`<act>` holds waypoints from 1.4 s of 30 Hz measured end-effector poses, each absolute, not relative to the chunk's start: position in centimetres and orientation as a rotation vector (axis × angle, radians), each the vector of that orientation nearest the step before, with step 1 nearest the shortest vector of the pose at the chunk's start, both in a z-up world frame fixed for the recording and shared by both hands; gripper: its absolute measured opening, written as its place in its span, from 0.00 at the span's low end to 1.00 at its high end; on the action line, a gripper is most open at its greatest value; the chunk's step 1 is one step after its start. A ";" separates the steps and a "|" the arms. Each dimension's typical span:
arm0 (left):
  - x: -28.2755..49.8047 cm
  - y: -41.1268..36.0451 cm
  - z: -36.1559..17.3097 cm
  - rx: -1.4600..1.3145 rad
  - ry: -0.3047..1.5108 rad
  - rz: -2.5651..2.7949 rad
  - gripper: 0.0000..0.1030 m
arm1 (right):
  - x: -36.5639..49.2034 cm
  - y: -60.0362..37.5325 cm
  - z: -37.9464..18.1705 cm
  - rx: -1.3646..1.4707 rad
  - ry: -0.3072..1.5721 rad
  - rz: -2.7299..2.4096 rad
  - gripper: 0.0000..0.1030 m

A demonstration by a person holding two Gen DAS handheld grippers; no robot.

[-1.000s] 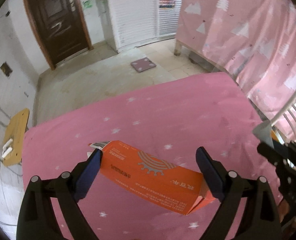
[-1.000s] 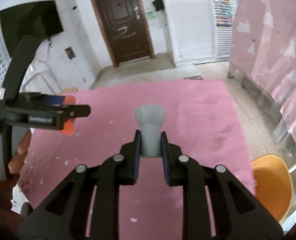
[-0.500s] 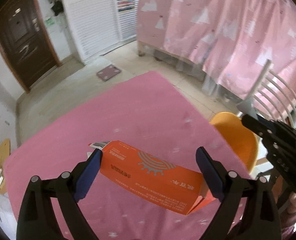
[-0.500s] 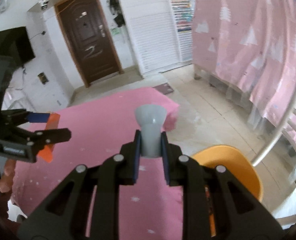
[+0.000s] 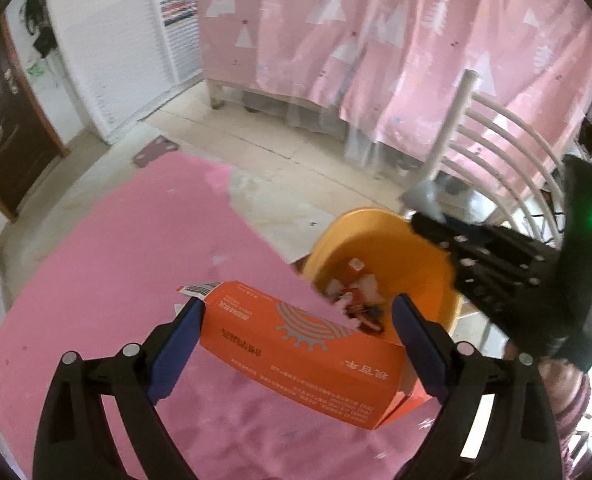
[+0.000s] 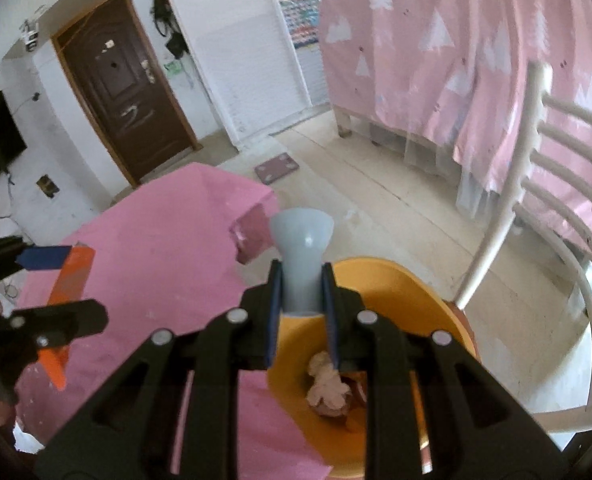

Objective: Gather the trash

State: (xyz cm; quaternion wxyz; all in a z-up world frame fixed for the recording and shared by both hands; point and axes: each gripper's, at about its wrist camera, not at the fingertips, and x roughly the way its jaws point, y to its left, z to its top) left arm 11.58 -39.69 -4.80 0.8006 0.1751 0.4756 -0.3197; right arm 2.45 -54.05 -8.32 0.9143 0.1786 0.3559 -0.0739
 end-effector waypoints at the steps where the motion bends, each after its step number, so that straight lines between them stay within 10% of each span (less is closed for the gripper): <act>1: 11.4 -40.3 -5.0 0.376 1.022 -0.695 0.83 | 2.4 -54.6 -8.8 0.377 0.743 -0.161 0.18; 9: 11.0 -43.3 -6.7 0.391 1.048 -0.732 0.83 | 2.4 -57.3 -10.5 0.438 0.780 -0.207 0.20; 13: 10.9 -44.1 -7.4 0.383 1.058 -0.760 0.83 | 1.9 -58.3 -10.6 0.468 0.767 -0.227 0.46; 38: 9.7 -43.2 -6.9 0.235 1.040 -0.915 0.89 | -0.2 -60.2 -8.9 0.537 0.674 -0.292 0.51; 42: 9.9 -40.9 -5.8 0.210 0.995 -0.873 0.90 | 0.2 -59.1 -8.4 0.518 0.668 -0.268 0.64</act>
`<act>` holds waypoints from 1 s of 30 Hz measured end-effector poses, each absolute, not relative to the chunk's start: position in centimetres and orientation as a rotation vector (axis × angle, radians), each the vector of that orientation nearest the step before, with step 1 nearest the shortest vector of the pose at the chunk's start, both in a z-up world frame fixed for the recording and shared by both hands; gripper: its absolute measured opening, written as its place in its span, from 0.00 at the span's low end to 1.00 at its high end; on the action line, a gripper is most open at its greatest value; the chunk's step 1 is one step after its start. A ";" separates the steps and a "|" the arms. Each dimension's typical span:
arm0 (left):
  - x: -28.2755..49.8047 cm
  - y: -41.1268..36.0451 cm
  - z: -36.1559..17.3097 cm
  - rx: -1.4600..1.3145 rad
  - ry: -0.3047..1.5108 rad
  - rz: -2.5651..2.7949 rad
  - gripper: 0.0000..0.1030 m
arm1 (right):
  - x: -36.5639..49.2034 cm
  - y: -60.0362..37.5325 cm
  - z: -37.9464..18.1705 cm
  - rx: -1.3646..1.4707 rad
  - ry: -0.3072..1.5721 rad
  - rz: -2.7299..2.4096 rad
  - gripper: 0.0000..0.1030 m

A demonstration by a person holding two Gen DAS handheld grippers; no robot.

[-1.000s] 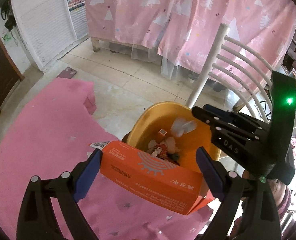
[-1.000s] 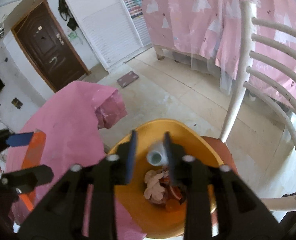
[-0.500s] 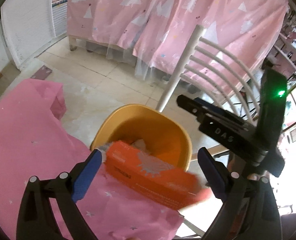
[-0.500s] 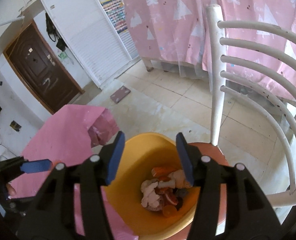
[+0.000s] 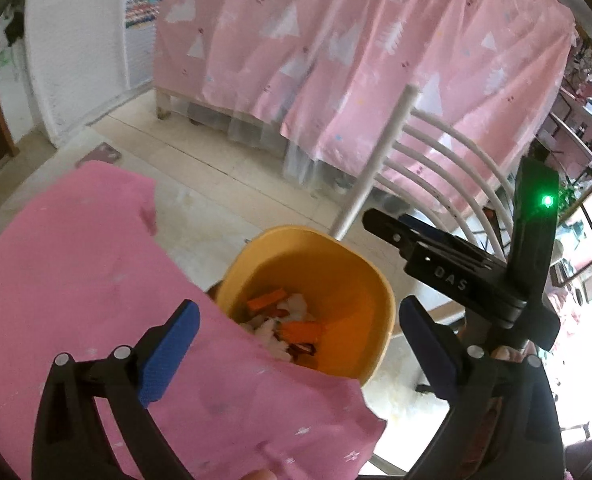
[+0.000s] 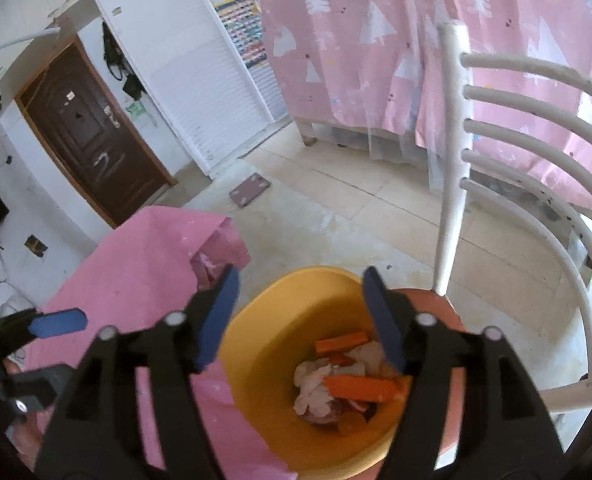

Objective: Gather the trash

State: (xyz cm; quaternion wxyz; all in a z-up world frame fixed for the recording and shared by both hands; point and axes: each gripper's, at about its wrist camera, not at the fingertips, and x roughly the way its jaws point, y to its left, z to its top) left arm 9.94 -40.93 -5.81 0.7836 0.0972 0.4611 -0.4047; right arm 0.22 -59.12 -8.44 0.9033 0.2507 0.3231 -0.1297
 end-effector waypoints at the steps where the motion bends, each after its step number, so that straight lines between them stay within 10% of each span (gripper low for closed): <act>1: 10.1 -40.3 -5.6 0.204 0.989 -0.866 0.90 | 0.5 -58.8 -8.3 0.515 0.669 -0.262 0.64; 15: 12.4 -28.8 -3.9 0.116 0.847 -0.544 0.91 | 2.5 -51.3 -5.7 0.433 0.627 -0.121 0.94; 30: 11.2 -14.6 -4.2 0.027 0.735 -0.141 0.91 | 5.7 -38.0 -4.3 0.320 0.641 0.149 0.94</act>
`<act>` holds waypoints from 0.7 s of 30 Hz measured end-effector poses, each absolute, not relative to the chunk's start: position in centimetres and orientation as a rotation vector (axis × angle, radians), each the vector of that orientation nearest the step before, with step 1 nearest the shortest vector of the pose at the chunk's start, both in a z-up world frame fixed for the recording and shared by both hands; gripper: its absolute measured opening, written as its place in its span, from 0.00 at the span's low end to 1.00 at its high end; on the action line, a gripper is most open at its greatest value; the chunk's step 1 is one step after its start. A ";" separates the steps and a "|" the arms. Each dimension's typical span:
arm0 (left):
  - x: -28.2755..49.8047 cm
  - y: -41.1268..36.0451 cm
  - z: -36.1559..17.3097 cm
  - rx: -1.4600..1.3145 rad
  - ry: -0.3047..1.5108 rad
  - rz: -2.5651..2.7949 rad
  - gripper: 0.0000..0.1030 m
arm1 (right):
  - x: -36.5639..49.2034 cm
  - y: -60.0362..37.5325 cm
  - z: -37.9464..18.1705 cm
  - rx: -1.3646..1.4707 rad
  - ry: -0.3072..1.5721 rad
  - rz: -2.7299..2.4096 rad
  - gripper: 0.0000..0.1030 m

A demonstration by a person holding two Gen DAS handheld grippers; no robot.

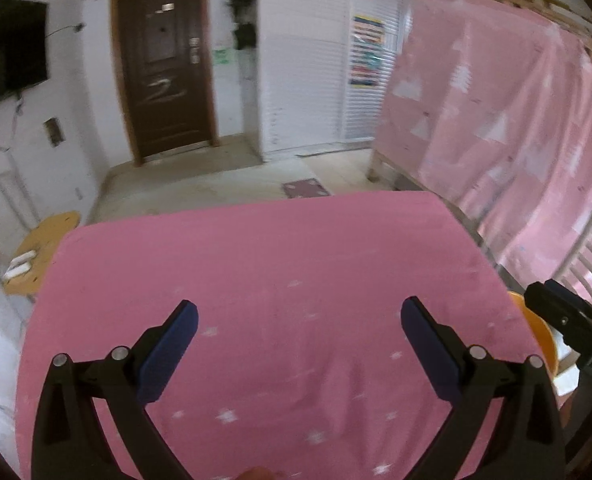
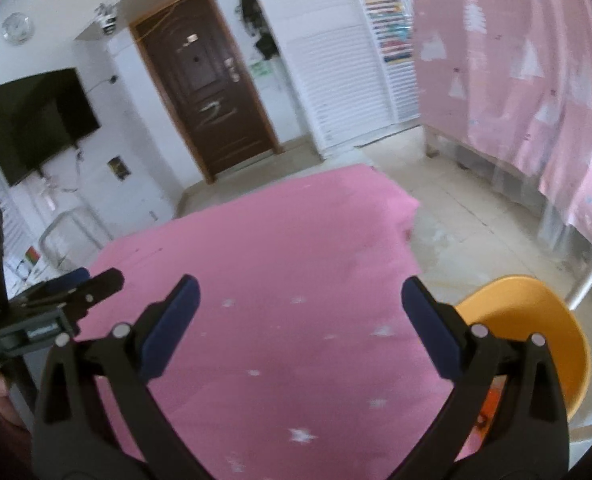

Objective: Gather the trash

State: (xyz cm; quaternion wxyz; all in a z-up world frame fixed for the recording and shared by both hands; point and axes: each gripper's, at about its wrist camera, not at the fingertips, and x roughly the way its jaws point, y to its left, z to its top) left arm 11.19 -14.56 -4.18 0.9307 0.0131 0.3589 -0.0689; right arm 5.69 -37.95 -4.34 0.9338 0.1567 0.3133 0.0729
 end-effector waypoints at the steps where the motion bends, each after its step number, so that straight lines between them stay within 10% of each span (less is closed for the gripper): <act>1: 10.7 -13.5 -4.3 0.017 0.722 -0.117 0.91 | 5.8 -37.4 -4.3 0.314 0.644 0.163 0.94; 21: 6.4 -3.7 -5.9 -0.047 0.560 0.078 0.91 | 4.4 -27.0 -4.1 0.136 0.563 0.337 0.94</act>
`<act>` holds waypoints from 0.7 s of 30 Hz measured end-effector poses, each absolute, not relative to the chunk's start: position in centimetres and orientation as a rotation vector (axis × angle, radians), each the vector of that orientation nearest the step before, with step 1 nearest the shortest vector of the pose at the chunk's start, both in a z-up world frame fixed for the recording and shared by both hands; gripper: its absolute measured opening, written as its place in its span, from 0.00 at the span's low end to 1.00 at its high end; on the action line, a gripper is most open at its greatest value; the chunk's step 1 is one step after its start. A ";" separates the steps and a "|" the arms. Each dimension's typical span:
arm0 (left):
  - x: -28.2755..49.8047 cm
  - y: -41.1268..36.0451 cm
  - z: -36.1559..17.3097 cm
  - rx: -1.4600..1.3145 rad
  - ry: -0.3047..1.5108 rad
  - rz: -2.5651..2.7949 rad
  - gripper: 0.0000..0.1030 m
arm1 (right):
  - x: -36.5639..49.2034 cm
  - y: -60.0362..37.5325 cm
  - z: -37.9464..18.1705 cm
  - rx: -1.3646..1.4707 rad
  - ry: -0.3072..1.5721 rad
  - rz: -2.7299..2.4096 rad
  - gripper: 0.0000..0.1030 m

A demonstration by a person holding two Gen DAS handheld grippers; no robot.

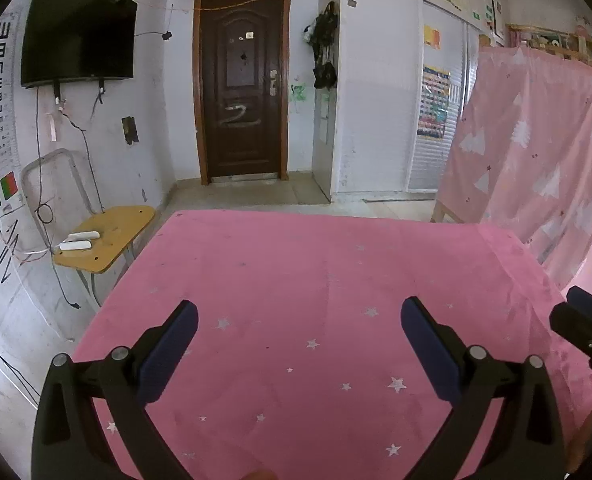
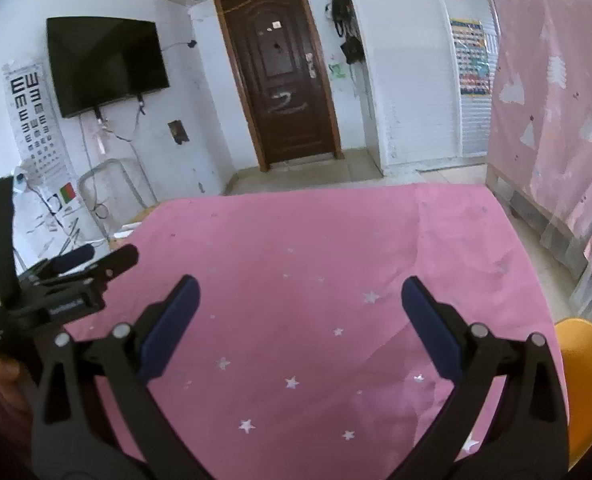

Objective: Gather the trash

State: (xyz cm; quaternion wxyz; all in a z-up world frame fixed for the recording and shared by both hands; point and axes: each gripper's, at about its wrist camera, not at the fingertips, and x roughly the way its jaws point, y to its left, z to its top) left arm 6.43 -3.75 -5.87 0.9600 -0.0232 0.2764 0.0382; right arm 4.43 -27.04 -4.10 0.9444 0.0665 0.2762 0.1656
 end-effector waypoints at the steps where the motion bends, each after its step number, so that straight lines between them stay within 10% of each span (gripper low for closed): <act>1: 6.4 -3.6 -6.0 -0.050 0.557 0.084 0.91 | 4.4 -27.0 -4.1 0.134 0.560 0.339 0.94; 21: 6.3 -3.9 -5.8 -0.045 0.545 0.094 0.91 | 4.6 -27.2 -4.1 0.134 0.557 0.333 0.94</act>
